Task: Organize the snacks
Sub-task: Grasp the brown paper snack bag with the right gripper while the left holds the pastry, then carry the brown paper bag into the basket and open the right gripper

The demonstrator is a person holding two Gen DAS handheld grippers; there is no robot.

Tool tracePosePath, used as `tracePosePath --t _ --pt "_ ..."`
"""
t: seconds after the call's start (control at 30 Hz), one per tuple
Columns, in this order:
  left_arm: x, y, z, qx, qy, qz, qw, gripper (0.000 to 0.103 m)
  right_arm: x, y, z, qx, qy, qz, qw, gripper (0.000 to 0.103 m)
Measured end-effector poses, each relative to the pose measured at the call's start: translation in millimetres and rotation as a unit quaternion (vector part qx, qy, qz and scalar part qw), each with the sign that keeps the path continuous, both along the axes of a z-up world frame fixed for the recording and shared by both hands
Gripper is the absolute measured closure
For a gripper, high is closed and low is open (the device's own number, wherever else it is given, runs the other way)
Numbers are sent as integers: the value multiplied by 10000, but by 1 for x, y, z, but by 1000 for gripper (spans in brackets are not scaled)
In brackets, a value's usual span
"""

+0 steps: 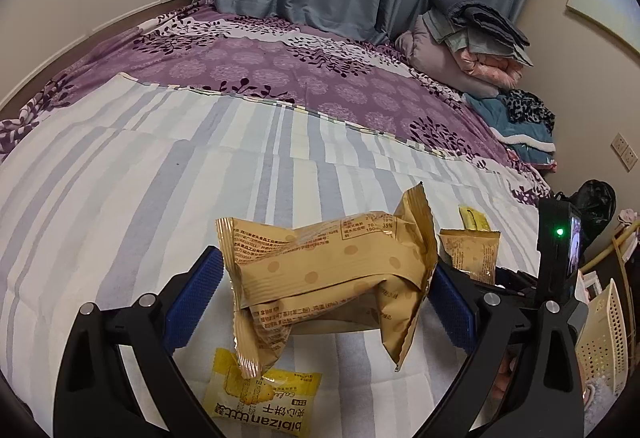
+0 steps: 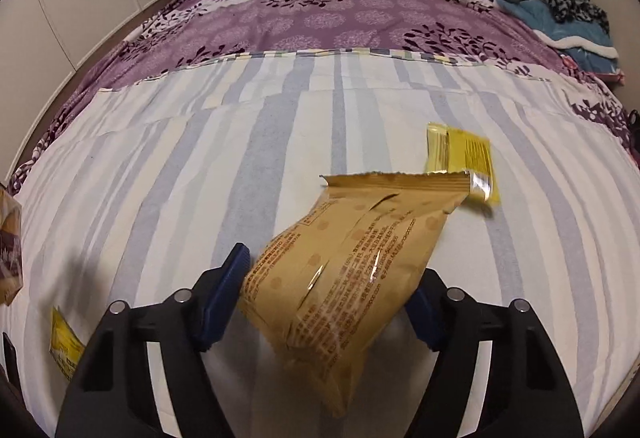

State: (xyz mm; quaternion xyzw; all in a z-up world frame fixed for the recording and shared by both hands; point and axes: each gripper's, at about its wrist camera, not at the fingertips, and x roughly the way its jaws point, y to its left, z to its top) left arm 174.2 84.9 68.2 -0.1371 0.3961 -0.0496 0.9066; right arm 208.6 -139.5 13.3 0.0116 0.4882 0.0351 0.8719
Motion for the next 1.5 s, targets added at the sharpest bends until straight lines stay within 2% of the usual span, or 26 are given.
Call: tracePosePath --t 0.17,0.33,0.67,1.0,1.5 --pt "-5 3 4 -87 -43 30 9999 5 -15 -5 5 -2 -65 109 9999 39" --pt "-13 8 10 -133 -121 56 9998 5 -37 -16 17 391 -224 157 9989 39" --pt "-31 3 21 -155 -246 -37 9996 5 -96 -31 68 1098 -908 612 9879 39" --pt "-50 -12 43 -133 -453 -210 9987 5 -145 -39 112 1137 -1402 833 9800 39" --pt "-77 -46 78 -9 -678 -496 9965 5 -199 -91 145 1162 -1862 504 9743 39"
